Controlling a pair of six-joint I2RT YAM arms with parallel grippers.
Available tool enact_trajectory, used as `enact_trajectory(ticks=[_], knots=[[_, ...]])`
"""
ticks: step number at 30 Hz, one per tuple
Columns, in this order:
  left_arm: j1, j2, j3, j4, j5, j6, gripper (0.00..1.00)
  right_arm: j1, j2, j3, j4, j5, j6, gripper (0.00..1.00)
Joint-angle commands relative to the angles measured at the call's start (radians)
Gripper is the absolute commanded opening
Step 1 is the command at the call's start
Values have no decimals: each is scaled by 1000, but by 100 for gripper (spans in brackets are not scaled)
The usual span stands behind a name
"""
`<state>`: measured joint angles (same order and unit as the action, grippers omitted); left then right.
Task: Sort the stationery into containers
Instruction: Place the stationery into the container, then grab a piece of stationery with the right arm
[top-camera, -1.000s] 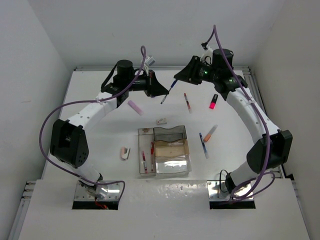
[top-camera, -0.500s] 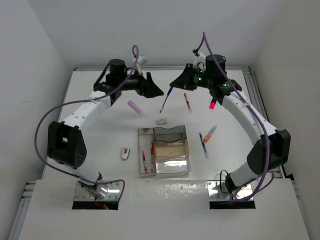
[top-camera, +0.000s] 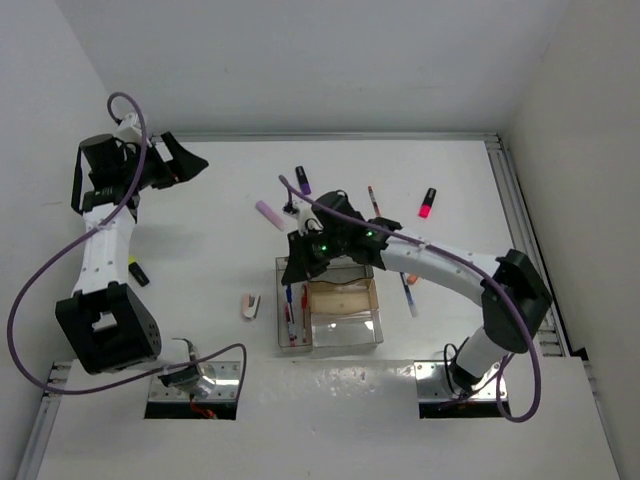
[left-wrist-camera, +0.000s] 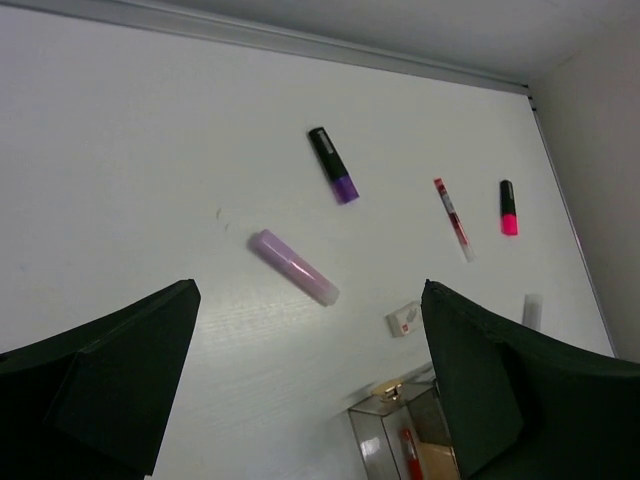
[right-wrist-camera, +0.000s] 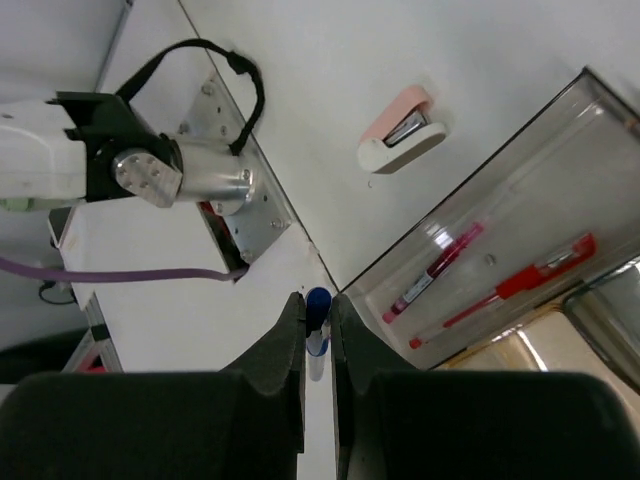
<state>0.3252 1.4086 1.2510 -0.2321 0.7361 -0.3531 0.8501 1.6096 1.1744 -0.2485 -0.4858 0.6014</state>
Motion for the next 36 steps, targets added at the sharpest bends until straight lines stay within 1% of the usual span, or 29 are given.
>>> enact_trajectory(ticks=[1,6,7,10,11,14,16,19,20,21,22,23,24,25,26,27,29,32,36], knots=[[15,-88,-59,-6,25,5,100,21,33,-37,44,33,35,0],[43,-138,-87,-13,29,37,100,27,102,-33,35,18,61,0],[46,-146,-94,-15,25,40,100,27,113,-13,22,16,66,2],[51,-157,-119,-12,25,43,100,20,144,10,11,19,89,19],[51,-157,-122,-12,25,43,100,17,145,17,5,19,89,26],[51,-148,-128,3,28,43,100,-25,135,60,-17,33,81,36],[45,-142,-131,10,29,42,100,-60,116,118,-44,33,51,36],[35,-126,-131,20,29,39,100,-163,92,204,-86,16,11,36],[31,-122,-131,28,29,40,100,-224,89,229,-104,16,-3,36],[22,-122,-131,33,26,45,100,-255,88,250,-138,18,-18,36],[14,-120,-131,34,23,49,100,-290,87,289,-155,19,-56,36],[6,-120,-130,36,14,58,100,-354,88,298,-172,41,-86,36],[-12,-123,-128,34,-12,80,100,-411,98,318,-210,105,-156,36],[-21,-123,-130,34,-24,91,100,-411,98,321,-225,105,-191,35],[-32,-120,-128,34,-47,110,100,-465,114,320,-235,175,-233,35],[-55,-117,-130,34,-59,118,100,-465,127,314,-250,176,-289,35],[-74,-112,-128,33,-82,137,100,-561,169,307,-252,268,-328,34],[-124,-108,-127,31,-115,155,100,-620,255,338,-299,305,-390,35],[-161,-105,-116,28,-152,178,100,-646,352,393,-328,320,-446,36]])
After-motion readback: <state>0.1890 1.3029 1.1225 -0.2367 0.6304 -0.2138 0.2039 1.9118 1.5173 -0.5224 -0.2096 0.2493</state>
